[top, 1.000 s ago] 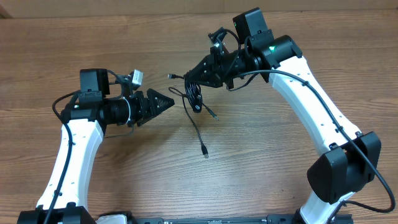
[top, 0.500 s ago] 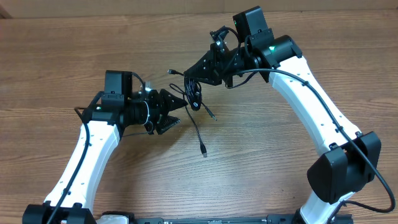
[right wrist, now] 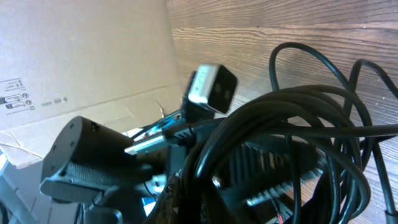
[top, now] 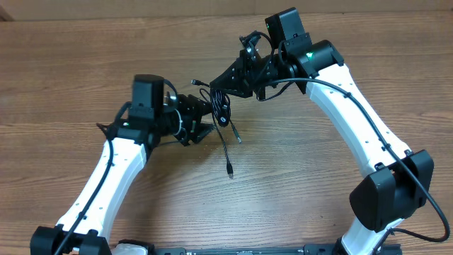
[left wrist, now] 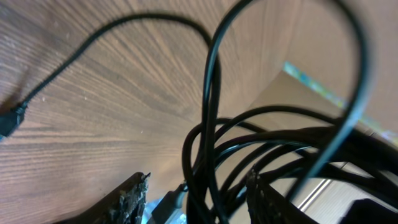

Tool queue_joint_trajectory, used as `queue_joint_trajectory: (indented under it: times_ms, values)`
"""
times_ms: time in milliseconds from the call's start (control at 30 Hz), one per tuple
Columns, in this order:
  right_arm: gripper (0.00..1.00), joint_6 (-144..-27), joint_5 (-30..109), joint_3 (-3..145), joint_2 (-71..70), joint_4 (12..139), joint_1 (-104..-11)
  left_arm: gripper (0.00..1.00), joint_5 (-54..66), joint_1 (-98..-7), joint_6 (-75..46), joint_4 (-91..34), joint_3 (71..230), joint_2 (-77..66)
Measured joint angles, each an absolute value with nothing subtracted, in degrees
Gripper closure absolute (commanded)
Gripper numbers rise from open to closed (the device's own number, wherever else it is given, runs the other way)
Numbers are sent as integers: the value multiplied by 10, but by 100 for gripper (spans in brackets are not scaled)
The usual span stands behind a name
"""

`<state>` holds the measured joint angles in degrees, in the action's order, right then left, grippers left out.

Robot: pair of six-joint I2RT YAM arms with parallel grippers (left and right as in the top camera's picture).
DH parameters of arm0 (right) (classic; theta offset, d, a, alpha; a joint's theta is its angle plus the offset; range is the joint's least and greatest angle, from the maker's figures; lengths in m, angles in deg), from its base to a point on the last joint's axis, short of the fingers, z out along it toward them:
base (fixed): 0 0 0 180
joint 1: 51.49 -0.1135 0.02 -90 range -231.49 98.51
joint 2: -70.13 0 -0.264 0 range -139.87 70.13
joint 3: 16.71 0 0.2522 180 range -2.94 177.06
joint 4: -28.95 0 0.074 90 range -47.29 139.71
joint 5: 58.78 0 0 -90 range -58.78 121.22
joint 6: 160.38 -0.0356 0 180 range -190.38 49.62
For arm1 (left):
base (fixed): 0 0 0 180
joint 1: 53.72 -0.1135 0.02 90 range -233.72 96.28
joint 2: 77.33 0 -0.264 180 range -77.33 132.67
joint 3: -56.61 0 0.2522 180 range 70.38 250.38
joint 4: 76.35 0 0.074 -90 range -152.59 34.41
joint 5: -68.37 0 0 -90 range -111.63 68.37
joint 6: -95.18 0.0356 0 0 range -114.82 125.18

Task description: Untangle cables

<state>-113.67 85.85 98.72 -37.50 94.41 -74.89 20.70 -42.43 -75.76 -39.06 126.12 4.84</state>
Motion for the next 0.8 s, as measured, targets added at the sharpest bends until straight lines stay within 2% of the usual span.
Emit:
queue_joint_trajectory:
  times_ms: [333, 400, 467, 533, 667, 800]
  values:
    - [96, -1137, 850, 987, -375, 949, -749, 64, 213, -391, -803, -422, 1261, 90]
    - [96, -1137, 848, 987, -375, 947, -749, 62, 215, -391, -808, -442, 1261, 96]
    - [96, -1137, 848, 987, -375, 946, -749, 53, 217, -391, -815, -460, 1261, 100]
    - [96, -1137, 850, 987, -375, 945, -749, 53, 222, -391, -823, -483, 1260, 102]
    - [96, -1138, 850, 987, -375, 946, -749, 68, 237, -391, -831, -505, 1260, 103]
    - [96, -1144, 850, 987, -375, 946, -749, 71, 255, -391, -834, -507, 1260, 103]
